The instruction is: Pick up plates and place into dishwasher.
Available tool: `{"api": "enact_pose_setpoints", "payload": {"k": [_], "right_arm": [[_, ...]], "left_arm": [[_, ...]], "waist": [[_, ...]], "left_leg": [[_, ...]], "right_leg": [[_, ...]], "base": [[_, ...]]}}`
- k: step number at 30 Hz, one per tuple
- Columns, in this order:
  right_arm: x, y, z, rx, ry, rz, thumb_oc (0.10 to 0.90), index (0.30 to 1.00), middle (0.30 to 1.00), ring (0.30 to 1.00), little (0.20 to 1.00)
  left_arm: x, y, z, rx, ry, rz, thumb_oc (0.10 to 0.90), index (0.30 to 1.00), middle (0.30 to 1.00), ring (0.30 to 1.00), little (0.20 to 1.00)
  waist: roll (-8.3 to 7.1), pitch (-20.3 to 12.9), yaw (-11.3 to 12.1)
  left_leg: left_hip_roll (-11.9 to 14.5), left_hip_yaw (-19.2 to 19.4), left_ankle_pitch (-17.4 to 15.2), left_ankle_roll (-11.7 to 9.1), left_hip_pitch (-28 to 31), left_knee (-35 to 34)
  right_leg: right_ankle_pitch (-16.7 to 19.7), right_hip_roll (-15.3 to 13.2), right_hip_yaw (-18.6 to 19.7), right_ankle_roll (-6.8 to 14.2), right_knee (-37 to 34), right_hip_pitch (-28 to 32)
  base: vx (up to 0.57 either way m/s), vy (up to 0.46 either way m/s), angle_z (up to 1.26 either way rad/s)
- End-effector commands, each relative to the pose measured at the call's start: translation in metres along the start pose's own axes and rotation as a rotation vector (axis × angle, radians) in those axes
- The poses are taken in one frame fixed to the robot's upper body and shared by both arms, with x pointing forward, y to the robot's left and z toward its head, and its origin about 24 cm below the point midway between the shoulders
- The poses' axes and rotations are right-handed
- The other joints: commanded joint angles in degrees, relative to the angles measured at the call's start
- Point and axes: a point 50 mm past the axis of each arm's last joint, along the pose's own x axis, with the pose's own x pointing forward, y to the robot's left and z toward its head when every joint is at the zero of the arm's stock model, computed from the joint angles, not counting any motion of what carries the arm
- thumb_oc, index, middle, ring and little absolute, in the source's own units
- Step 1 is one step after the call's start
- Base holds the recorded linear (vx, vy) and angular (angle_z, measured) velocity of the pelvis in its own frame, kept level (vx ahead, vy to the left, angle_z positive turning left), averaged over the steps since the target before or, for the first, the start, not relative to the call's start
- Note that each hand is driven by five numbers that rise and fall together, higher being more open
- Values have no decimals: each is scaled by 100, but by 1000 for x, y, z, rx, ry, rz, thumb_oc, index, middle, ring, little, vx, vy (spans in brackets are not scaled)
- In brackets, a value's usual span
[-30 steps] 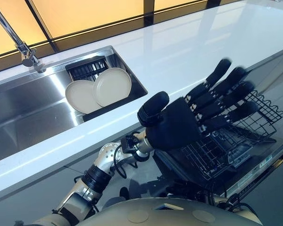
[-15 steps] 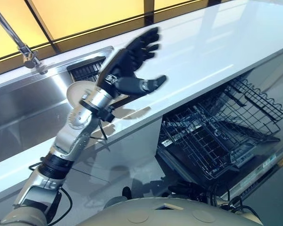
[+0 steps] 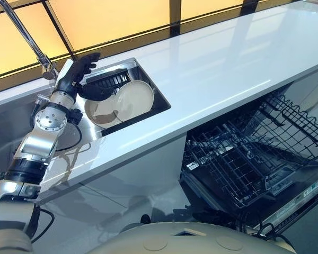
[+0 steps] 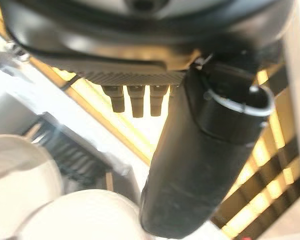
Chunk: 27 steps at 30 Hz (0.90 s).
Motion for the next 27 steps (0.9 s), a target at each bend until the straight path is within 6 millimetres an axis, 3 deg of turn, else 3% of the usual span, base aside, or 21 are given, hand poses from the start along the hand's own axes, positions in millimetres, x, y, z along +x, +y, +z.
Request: {"api": "enact_pose_setpoints", "payload": {"k": [1, 12, 17, 27], "right_arm": [[-4, -16, -3, -14, 15, -40, 800, 900, 900, 900, 900], [-6, -19, -3, -20, 7, -52, 800, 900, 900, 900, 900], [-6, -20, -4, -36, 14, -50, 800, 900, 900, 900, 900], [-7, -21, -3, -61, -3, -43, 800, 900, 900, 900, 900]], "left_arm": [[24, 56, 63, 126, -178, 157, 800, 900, 900, 900, 900], [43, 59, 28, 54, 59, 123, 800, 900, 900, 900, 900], [46, 57, 21, 9, 103, 122, 800, 900, 900, 900, 900], [47, 70, 14, -55, 186, 160, 800, 900, 900, 900, 900]], "waist": [[64, -43, -138], [73, 64, -388], [75, 110, -480], [75, 273, -571]], "left_leg": [[-469, 346, -714, 458, 209, 92], [-548, 555, -829, 539, 212, 181], [-586, 629, -870, 579, 221, 193], [-649, 681, -909, 634, 151, 206]], "right_leg": [[-105, 272, 204, 180, 639, -653], [-64, 197, 355, 289, 754, -783], [-41, 177, 427, 332, 795, -835], [7, 148, 579, 413, 874, -1003]], "base": [[69, 60, -3], [58, 48, -8], [79, 54, -8], [43, 34, -5]]}}
